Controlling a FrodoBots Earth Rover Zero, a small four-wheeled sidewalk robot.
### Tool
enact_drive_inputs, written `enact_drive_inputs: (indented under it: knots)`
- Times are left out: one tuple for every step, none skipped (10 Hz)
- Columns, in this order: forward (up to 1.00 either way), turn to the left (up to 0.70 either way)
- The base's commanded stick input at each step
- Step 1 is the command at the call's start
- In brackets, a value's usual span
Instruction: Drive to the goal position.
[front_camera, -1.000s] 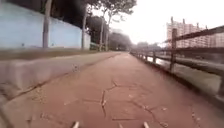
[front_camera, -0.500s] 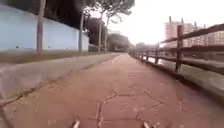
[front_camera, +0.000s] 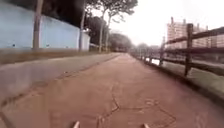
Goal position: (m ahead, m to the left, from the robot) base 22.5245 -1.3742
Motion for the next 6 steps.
enact_drive_inputs:
  knots:
    - [0.70, 0.00]
    - [0.70, 0.00]
    - [0.70, 0.00]
    - [0.70, -0.06]
    - [0.70, -0.23]
    - [0.70, -0.26]
